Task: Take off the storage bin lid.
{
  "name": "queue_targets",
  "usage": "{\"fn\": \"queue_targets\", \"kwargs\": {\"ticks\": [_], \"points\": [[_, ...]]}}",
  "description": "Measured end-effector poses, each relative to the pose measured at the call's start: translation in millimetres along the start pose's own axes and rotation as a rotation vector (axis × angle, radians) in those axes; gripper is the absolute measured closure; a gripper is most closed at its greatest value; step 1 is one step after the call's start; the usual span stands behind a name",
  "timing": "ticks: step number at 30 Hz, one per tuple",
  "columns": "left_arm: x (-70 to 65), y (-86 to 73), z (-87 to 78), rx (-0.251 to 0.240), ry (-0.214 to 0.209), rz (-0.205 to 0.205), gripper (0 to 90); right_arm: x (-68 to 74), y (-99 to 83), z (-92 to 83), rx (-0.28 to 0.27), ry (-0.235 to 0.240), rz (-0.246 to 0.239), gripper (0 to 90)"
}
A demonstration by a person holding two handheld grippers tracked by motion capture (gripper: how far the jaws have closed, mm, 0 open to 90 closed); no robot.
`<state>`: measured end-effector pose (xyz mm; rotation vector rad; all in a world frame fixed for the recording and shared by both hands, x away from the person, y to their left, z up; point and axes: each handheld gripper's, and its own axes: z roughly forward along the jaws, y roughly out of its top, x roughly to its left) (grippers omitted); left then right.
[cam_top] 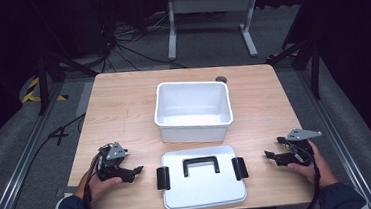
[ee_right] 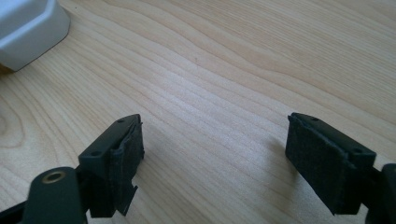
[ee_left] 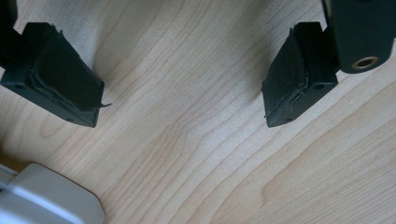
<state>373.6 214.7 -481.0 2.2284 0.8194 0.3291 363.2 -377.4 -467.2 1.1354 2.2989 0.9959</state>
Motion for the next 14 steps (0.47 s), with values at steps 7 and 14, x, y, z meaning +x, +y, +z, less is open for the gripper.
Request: {"fn": "queue_targets", "kwargs": {"ticks": [7,14], "points": [[0.0,0.2,0.5,-0.001,0.0,-0.003,12.7,-0.1,0.1,0.2,0.001,-0.004,0.0,18.5],[0.1,0.9,1.0,0.001,0.002,-0.001,11.8,-0.3,0.1,0.4,0.003,-0.01,0.004,16.9]]}}
